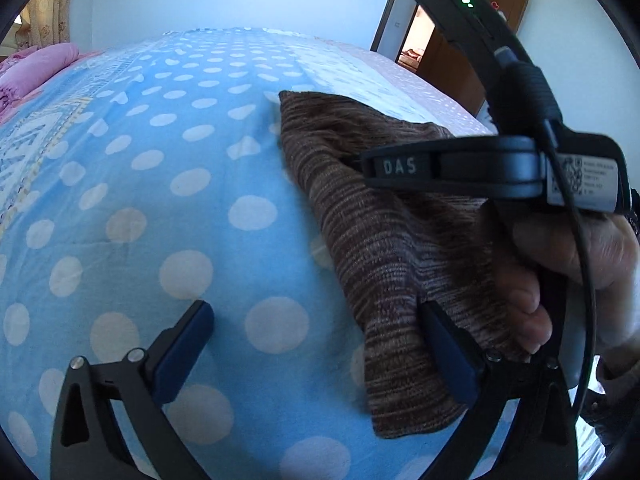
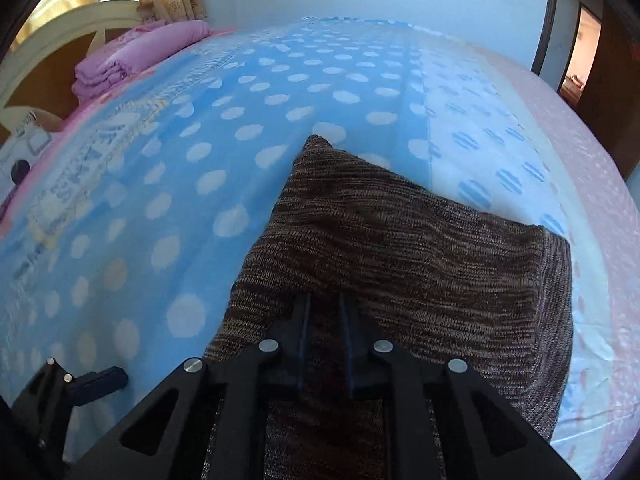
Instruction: Fold small clothes
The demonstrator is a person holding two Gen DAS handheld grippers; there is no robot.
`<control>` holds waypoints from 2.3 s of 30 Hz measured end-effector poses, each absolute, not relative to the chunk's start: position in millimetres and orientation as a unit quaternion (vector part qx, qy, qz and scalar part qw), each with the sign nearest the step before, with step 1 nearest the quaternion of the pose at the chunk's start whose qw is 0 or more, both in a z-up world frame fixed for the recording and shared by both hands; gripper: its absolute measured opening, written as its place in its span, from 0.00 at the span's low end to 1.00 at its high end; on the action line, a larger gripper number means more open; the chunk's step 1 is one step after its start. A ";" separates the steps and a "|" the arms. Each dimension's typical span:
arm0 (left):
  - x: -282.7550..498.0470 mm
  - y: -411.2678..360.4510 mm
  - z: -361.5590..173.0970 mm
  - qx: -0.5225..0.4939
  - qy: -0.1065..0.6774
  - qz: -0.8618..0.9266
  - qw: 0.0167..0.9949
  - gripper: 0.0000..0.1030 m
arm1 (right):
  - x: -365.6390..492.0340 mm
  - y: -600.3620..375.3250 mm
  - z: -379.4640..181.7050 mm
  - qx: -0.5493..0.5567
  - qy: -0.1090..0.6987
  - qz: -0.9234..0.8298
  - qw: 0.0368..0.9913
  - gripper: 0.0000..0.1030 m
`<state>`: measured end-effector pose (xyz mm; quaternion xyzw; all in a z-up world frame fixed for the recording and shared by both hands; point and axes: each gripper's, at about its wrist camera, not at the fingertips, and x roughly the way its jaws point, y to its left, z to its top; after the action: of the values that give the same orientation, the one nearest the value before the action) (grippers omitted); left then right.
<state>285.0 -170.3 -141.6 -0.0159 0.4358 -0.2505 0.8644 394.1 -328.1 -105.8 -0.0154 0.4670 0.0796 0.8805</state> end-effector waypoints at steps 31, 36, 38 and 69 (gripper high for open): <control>302.4 -173.3 -133.6 -0.091 0.446 -0.269 0.849 1.00 | 360.8 -471.1 -110.1 0.095 0.442 -0.017 0.892 0.00; 299.1 -194.6 -141.7 -0.024 0.452 -0.253 0.855 1.00 | 360.1 -495.9 -130.2 0.109 0.449 -0.010 0.887 0.00; 294.6 -198.7 -141.8 -0.007 0.445 -0.253 0.859 1.00 | 357.6 -505.0 -125.4 0.142 0.441 0.003 0.886 0.00; 287.3 -214.8 -141.1 0.034 0.446 -0.248 0.859 1.00 | 394.0 -520.1 -147.6 0.275 0.402 0.123 0.865 0.25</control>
<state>287.3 -214.8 -141.1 0.0342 0.4465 -0.2480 0.8591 394.0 -520.1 -147.6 0.2746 0.4024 0.1227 0.8646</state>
